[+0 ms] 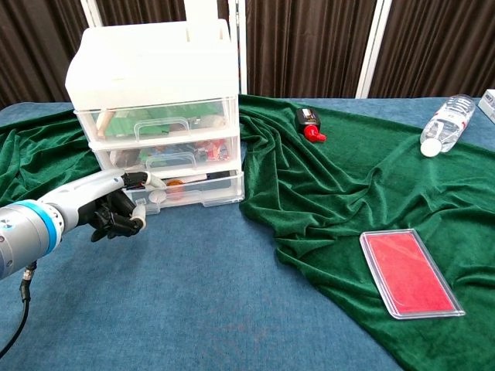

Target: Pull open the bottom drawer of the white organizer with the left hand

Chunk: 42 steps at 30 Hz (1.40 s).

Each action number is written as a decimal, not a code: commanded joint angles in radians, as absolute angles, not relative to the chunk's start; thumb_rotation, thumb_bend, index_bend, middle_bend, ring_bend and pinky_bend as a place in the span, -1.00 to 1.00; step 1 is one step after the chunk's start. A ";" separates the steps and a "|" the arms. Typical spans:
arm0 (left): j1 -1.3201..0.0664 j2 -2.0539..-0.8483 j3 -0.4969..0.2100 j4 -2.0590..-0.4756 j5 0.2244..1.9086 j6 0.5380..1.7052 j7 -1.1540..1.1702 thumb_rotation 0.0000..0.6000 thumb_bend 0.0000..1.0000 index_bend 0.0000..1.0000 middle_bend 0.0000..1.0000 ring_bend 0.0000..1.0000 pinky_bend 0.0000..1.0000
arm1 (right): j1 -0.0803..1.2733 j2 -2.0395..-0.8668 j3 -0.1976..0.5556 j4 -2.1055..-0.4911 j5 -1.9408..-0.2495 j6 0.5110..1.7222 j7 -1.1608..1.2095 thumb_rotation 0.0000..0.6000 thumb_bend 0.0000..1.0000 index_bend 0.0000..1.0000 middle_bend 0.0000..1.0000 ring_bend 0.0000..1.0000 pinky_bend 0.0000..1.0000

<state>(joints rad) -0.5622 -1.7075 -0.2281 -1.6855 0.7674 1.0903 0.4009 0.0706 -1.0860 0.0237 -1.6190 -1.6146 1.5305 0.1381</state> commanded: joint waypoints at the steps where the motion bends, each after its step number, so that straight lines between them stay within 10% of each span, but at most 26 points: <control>1: -0.566 -1.698 -0.228 -1.698 0.759 1.083 0.397 1.00 0.56 -0.59 0.64 0.50 0.59 | 0.071 -1.086 0.024 -1.619 -1.614 1.530 0.138 1.00 -0.90 -0.98 -1.00 -1.00 -1.00; 34: -0.504 -1.636 -0.085 -1.793 0.918 1.081 0.269 1.00 0.56 -0.43 0.64 0.50 0.59 | 0.071 -1.089 0.022 -1.618 -1.615 1.528 0.132 1.00 -0.90 -0.98 -1.00 -1.00 -1.00; 42: -0.502 -1.633 -0.090 -1.791 0.932 1.087 0.263 1.00 0.56 -0.73 0.64 0.50 0.59 | 0.072 -1.088 0.024 -1.617 -1.612 1.526 0.135 1.00 -0.90 -0.98 -1.00 -1.00 -1.00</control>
<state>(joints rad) -0.5015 -1.6340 -0.0892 -1.7900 0.9327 1.0879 0.2644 0.0722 -1.0876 0.0238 -1.6168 -1.6120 1.5264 0.1345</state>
